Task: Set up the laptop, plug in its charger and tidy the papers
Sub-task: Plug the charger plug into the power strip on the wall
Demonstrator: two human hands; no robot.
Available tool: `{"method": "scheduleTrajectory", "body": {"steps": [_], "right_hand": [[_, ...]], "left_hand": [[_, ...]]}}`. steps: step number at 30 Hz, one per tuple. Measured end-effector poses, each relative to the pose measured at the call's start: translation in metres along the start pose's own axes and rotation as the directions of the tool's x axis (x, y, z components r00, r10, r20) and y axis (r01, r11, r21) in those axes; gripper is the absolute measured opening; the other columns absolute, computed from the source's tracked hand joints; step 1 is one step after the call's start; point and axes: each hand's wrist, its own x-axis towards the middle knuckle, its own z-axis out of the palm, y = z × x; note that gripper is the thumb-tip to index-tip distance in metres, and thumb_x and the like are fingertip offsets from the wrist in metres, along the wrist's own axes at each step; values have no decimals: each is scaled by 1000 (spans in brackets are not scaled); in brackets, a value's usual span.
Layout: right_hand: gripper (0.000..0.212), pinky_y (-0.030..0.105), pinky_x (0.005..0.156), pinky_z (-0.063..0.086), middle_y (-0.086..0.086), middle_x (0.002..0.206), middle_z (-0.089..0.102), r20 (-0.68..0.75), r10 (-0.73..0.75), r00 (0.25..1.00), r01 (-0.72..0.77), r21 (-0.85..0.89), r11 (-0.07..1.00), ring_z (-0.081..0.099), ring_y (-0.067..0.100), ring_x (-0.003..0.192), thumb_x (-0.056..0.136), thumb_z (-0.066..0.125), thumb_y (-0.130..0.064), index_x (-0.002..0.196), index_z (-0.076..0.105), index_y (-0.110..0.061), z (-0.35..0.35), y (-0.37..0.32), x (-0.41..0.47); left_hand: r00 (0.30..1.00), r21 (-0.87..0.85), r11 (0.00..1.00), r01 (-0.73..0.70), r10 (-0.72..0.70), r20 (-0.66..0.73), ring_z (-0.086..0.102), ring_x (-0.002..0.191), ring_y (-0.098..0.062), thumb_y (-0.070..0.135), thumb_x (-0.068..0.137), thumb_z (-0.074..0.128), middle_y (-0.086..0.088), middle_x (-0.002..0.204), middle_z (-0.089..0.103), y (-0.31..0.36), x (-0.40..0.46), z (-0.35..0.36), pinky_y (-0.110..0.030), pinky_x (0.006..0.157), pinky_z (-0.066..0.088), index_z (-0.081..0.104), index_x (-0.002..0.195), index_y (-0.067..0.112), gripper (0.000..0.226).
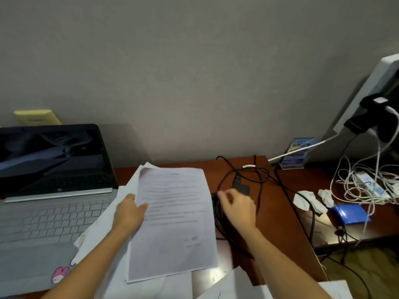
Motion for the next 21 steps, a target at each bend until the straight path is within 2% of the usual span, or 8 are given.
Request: {"method": "scheduleTrajectory", "body": {"steps": [3,6,8,10,15,18,20,21], "right_hand": [[66,35,81,48,0,99,72,186,-173,967,223,-293,930,68,21,89,84,56,-57,138,43,-21,25,-20,-20],[61,37,91,43,2,105,71,189,-91,978,161,-402,901,66,23,96,94,53,-33,148,28,-17,34,-27,-24],[53,37,89,49,7,111,71,139,4,990,33,-267,963,67,26,100,96,52,-23,145,34,-16,30,-35,-23],[50,36,88,52,9,119,68,98,81,992,-82,10,997,65,27,107,96,53,-20,143,38,-16,20,-55,-27],[45,29,83,47,11,113,68,26,-148,989,122,440,890,63,28,101,88,64,-18,131,53,-14,-10,-140,-45],[41,9,77,44,5,104,71,-28,-200,979,172,631,756,62,16,93,85,69,-26,124,61,-16,-38,-194,-55],[41,0,70,40,-2,94,67,-43,-223,974,189,697,692,58,8,85,85,69,-29,123,61,-18,-57,-221,-65],[40,0,68,40,-6,92,64,-56,-238,970,205,717,667,56,7,83,86,67,-29,124,61,-19,-67,-231,-72]], "left_hand": [[999,141,989,32,-33,1,58,95,-35,9,85,61,-18,118,59,-26,-3,-6,-42,77,48,44,123,10,42],[999,264,964,-13,23,-36,52,109,-34,11,77,70,-15,124,49,-30,-10,-8,-48,84,52,45,122,15,52],[992,252,961,-113,124,-28,50,112,-32,11,76,70,-13,126,48,-22,-17,-8,-47,86,53,52,117,18,45],[975,137,966,-218,209,74,51,116,-29,7,79,68,-12,134,45,-5,-26,-7,-40,93,49,50,127,14,52],[821,-201,946,-253,320,474,52,121,-22,3,84,63,-6,128,57,60,-67,-20,-33,101,44,49,131,12,51],[721,-515,841,-167,460,518,49,126,-31,7,100,39,-15,134,51,84,-97,-38,-28,91,53,38,139,4,39],[744,-618,779,-104,473,472,49,121,-39,9,103,26,-24,132,49,87,-111,-48,-15,73,54,29,141,-8,41],[809,-547,825,-140,414,417,50,118,-40,6,102,28,-25,129,50,88,-116,-53,-13,68,52,30,139,-11,40]]}}
